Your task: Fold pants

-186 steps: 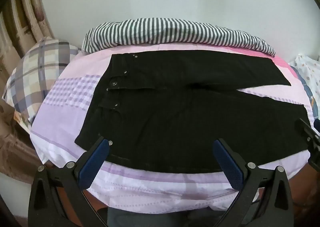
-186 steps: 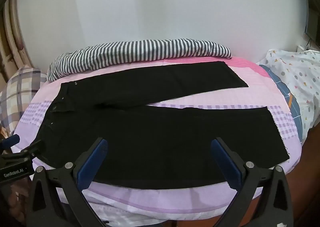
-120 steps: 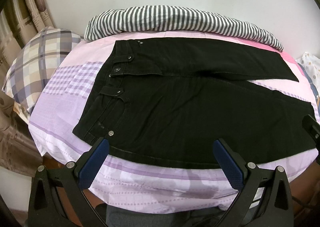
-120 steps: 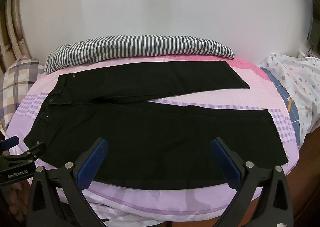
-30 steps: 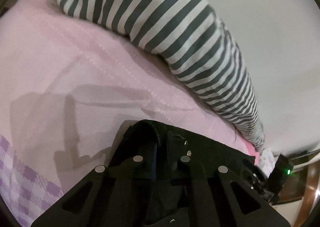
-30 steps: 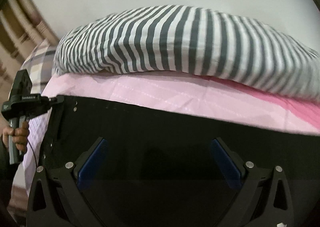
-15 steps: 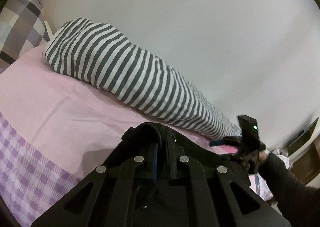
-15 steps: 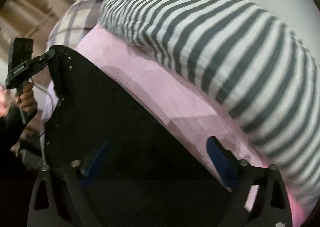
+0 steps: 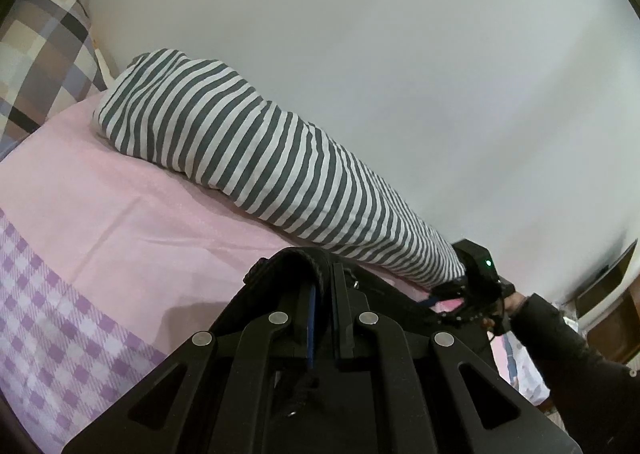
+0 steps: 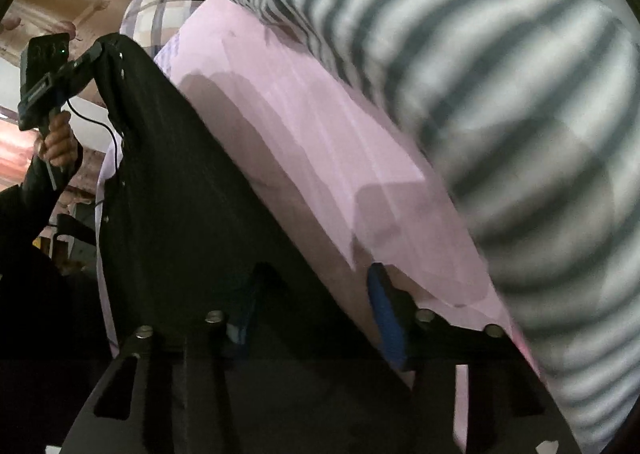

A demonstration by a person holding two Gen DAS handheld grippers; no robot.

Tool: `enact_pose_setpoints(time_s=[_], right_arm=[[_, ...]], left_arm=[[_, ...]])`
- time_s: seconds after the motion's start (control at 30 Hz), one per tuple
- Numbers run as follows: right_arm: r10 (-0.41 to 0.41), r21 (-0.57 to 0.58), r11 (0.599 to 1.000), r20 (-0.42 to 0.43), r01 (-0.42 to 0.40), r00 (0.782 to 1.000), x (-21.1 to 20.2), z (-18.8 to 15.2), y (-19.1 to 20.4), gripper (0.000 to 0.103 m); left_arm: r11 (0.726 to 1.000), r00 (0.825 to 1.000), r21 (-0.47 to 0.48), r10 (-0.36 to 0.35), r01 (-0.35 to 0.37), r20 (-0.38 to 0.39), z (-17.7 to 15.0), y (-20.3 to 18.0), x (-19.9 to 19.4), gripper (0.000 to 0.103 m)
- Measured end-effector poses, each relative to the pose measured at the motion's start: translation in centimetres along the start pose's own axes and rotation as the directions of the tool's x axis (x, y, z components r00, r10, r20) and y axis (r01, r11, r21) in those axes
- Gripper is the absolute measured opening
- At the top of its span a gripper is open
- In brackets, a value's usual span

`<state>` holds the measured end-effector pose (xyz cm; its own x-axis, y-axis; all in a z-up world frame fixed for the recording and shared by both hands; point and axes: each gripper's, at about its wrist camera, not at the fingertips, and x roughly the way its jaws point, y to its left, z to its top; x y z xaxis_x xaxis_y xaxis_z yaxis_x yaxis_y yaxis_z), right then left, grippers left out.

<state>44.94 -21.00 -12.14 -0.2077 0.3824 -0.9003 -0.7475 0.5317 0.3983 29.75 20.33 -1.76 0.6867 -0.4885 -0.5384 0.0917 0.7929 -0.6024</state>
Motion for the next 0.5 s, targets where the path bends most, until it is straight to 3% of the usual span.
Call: enact_pose_setpoints(time_s=[0.03, 0.1, 0.2, 0.3, 0.5], right_arm=[[-0.025, 0.01, 1.0, -0.001, 0.025, 1.0, -0.2, -0.7, -0.2, 0.034], [-0.087, 0.032, 0.996, -0.004, 0.087, 0.996, -0.7, -1.8, -0.1, 0.014], [-0.18, 0.042, 0.983, 0.045, 0.178, 0.983, -1.6, -2.7, 1.9, 0.011], [-0.325, 0.07, 0.945, 0.124, 0.319, 0.937, -2.9, -4.1, 5.7, 0.009], [-0.479, 0.206, 0.875, 0.237, 0.438, 0.845, -5.4, -8.9, 13.9, 0.008]], left_arm=[[1.0, 1.0, -0.006, 0.001, -0.001, -0.002, 0.1, 0.1, 0.1, 0.006], [1.0, 1.0, -0.001, 0.01, -0.01, -0.009, 0.2, 0.1, 0.3, 0.006], [0.999, 0.999, 0.019, 0.041, -0.041, -0.013, 0.2, 0.1, 0.8, 0.006], [0.995, 0.997, 0.051, 0.081, -0.08, -0.018, 0.1, 0.2, 1.1, 0.006], [0.984, 0.996, 0.161, 0.081, -0.077, -0.02, -0.6, -1.3, -1.3, 0.006]])
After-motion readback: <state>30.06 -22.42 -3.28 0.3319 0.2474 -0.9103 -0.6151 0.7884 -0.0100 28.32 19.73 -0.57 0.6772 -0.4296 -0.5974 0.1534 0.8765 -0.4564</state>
